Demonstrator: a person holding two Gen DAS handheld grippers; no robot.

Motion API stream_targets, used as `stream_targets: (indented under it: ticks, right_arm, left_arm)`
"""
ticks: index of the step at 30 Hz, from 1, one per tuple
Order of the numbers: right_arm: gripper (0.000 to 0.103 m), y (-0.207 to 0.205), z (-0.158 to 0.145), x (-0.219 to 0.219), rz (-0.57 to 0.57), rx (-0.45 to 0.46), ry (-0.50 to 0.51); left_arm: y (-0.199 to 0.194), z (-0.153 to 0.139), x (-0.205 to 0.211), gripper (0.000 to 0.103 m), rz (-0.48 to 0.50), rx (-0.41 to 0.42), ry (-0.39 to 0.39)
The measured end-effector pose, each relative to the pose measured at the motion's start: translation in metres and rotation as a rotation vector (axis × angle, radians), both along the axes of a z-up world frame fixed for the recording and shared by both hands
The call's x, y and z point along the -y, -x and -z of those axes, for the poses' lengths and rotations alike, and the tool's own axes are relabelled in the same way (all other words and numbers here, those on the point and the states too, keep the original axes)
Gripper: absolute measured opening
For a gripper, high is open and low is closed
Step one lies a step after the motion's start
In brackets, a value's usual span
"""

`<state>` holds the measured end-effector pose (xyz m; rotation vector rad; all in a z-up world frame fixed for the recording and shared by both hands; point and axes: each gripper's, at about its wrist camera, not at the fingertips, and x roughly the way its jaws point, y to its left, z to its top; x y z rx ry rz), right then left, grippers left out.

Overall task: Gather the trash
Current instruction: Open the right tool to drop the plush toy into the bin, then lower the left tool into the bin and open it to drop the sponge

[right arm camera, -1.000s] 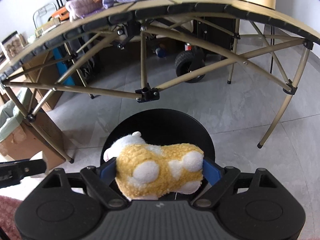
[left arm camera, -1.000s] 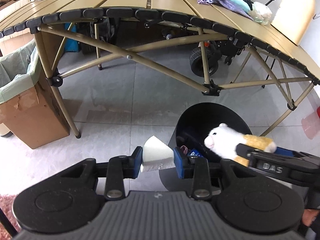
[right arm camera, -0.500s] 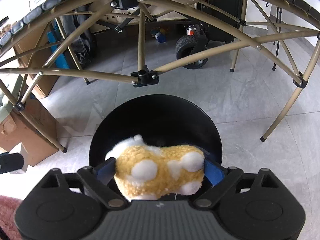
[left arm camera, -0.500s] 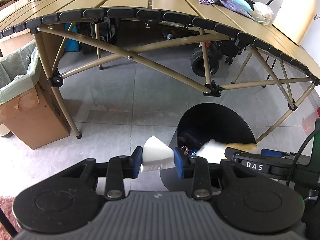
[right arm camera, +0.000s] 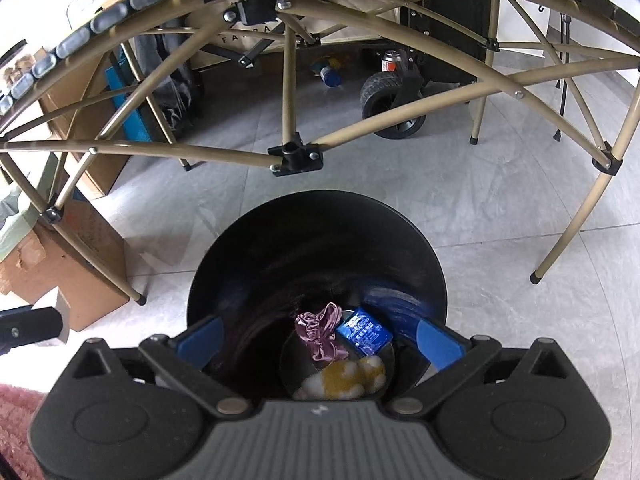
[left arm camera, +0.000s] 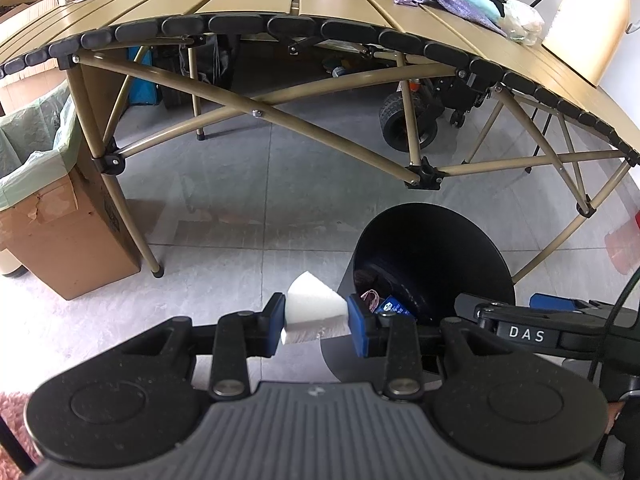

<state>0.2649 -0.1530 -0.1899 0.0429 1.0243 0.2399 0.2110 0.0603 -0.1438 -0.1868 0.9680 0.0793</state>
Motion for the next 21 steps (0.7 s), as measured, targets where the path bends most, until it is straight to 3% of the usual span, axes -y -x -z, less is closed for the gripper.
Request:
stream_targets:
  ticks: [12,21]
  right_arm:
    - [0.103,0.007,-0.023,0.033,0.059,0.027,-0.068]
    - [0.103,0.005,-0.059,0.094,0.19,0.097,-0.132]
  left_arm:
    - [-0.009,-0.003,0.021,0.034,0.045,0.015,-0.001]
    - [-0.014,-0.008,0.047,0.034,0.091,0.045,-0.048]
